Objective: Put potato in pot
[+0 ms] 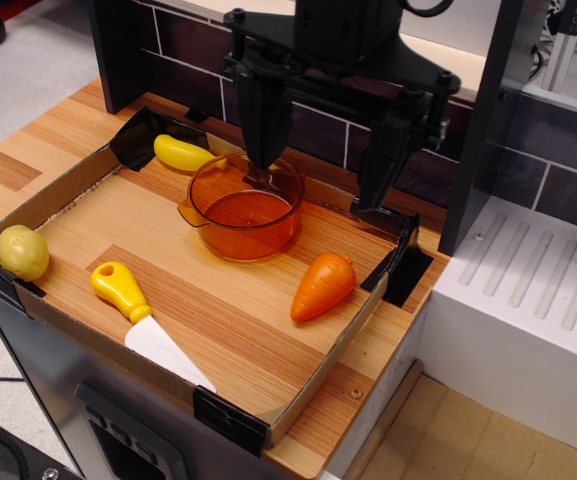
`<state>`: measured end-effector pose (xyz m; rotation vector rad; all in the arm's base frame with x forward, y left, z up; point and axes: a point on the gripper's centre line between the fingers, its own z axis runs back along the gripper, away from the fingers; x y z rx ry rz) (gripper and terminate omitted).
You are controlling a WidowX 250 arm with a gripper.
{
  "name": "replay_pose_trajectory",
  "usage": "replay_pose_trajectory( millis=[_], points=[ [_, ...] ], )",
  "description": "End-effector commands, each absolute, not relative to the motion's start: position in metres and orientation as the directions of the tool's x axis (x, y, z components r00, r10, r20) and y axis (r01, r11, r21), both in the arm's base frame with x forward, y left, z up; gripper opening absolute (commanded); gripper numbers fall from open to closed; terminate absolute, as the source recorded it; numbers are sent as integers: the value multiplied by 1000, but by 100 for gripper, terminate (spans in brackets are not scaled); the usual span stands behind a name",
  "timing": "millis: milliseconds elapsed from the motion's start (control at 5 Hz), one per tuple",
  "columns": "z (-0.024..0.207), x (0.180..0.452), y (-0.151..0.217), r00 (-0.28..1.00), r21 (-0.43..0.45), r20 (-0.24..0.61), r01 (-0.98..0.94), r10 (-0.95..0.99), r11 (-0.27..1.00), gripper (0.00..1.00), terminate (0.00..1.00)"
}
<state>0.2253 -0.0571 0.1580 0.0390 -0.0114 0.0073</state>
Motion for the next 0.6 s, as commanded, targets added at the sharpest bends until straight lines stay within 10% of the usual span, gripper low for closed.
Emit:
replay_pose_trajectory(
  millis=[0,400],
  points=[
    [158,225,-57,1000,39,12,-7,7,999,100,0],
    [149,237,0,999,-60,-32,-15,13,998,100,0]
  ],
)
